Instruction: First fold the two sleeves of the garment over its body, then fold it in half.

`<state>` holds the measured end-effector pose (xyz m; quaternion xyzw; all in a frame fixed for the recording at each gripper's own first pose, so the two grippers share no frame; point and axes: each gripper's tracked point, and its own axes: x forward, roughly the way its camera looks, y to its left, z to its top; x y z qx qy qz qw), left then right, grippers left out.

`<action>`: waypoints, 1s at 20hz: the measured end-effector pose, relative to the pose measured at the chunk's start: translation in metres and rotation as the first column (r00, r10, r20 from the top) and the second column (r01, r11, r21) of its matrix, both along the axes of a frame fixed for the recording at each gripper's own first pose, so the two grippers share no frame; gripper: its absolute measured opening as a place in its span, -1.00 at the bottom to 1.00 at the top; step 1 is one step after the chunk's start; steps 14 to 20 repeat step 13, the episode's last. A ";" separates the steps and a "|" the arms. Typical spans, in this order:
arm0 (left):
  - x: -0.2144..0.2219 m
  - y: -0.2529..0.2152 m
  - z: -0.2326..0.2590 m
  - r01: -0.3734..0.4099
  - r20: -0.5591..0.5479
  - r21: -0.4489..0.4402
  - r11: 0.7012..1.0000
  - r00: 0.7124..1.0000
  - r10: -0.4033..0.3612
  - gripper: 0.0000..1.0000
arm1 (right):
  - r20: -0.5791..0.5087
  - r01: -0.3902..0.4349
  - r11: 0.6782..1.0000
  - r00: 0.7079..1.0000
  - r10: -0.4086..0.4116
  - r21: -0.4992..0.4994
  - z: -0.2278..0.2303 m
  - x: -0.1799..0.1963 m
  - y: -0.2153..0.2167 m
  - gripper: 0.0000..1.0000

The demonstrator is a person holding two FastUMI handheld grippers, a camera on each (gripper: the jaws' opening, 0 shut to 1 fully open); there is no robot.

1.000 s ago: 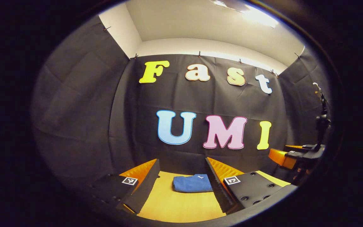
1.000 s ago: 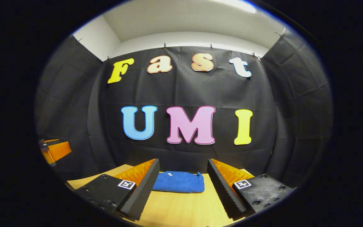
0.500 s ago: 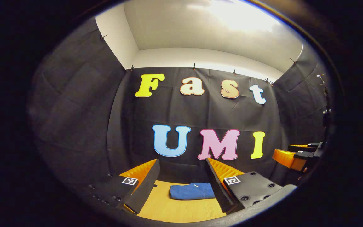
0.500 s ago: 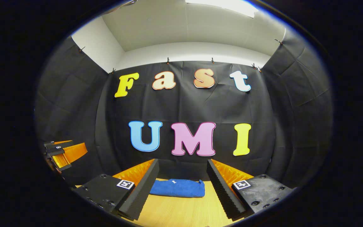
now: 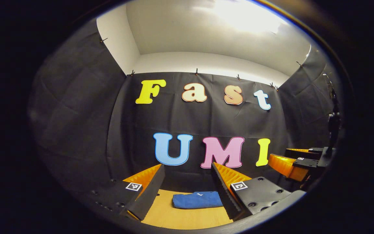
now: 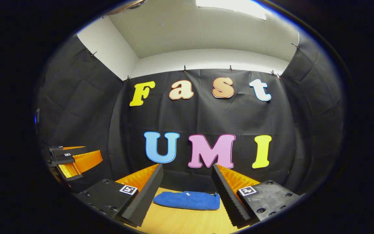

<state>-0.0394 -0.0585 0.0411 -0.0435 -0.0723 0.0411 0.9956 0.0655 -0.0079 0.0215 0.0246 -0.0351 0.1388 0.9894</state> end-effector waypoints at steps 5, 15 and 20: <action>-0.001 -0.006 0.006 -0.007 0.011 0.010 1.000 1.000 0.007 0.63 | -0.006 -0.010 1.000 1.000 0.010 0.008 -0.003 0.003 -0.006 0.92; -0.005 -0.014 -0.001 0.002 -0.006 0.028 1.000 1.000 -0.002 0.63 | -0.032 -0.022 1.000 0.999 0.022 -0.014 -0.020 -0.011 -0.010 0.92; -0.005 -0.014 -0.001 0.002 -0.006 0.028 1.000 1.000 -0.002 0.63 | -0.032 -0.022 1.000 0.999 0.022 -0.014 -0.020 -0.011 -0.010 0.92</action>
